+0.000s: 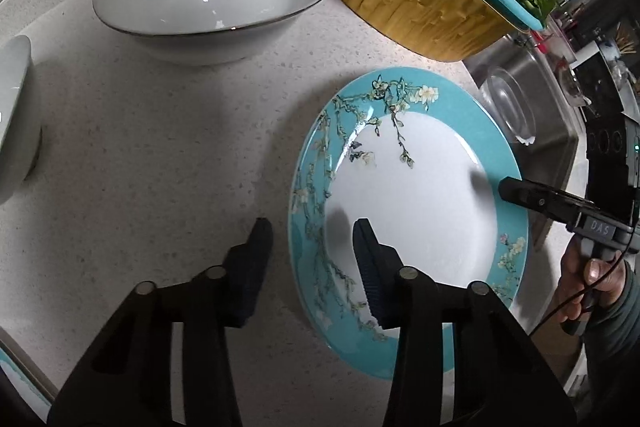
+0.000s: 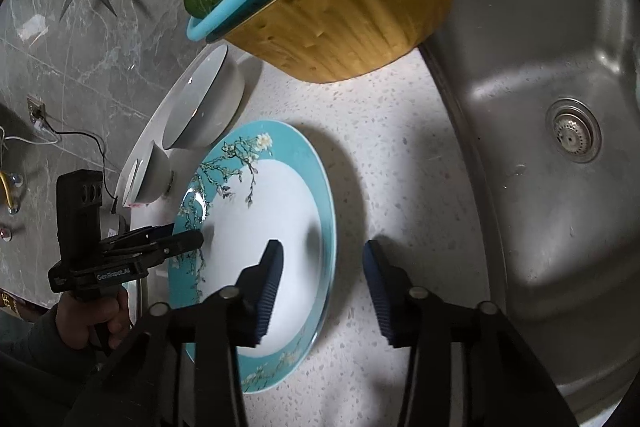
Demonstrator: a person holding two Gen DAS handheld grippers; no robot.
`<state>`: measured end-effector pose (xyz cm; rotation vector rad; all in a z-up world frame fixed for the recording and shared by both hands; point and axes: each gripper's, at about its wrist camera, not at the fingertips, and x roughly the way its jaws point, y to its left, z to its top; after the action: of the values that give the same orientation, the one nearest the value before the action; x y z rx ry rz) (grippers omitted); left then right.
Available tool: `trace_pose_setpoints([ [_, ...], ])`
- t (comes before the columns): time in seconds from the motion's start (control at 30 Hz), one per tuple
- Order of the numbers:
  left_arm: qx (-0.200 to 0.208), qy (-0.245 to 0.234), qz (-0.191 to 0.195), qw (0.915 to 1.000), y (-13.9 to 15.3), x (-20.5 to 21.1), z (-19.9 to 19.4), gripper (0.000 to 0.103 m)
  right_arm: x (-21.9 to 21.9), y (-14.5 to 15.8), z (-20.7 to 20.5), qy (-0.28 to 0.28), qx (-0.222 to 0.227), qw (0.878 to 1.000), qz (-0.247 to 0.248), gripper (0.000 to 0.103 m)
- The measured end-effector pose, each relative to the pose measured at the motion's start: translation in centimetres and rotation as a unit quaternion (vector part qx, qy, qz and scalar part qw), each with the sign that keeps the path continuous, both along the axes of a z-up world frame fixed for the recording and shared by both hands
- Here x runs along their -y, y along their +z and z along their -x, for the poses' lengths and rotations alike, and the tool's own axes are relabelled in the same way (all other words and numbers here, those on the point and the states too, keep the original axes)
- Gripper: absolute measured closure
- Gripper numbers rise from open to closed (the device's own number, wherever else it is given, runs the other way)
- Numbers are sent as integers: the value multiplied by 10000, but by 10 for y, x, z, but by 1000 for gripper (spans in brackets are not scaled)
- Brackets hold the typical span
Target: Organize plates and bowls
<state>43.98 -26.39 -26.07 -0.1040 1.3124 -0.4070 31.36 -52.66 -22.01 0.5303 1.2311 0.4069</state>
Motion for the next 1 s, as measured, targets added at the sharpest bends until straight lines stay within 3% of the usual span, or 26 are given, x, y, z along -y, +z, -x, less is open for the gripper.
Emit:
trace_pose_setpoints([
  [0.07, -3, -10, -7, 10000, 1, 4, 1, 65, -4, 1, -1, 74, -46, 10000, 13, 60],
  [0.17, -5, -11, 19, 10000, 0, 8, 3, 74, -9, 1, 0, 174, -69, 9998, 37, 61],
  [0.33, -31, 92, 5, 10000, 0, 4, -1, 86, -13, -1, -2, 211, -166, 9996, 123, 72],
  [0.4, -45, 79, -8, 10000, 1, 1, -2, 86, -9, -3, -5, 109, -303, 9993, 175, 92],
  [0.43, -25, 46, -71, 10000, 2, 3, -2, 86, -8, -4, -7, 75, -364, 9991, 207, 93],
  [0.7, -27, 60, -127, 9999, 7, -1, 5, 86, -17, 2, -5, -83, -543, 9961, 688, 90],
  [1.0, 4, 240, 65, 9997, 30, -37, 24, 86, -36, 23, 2, -98, -455, 9969, 634, 90],
])
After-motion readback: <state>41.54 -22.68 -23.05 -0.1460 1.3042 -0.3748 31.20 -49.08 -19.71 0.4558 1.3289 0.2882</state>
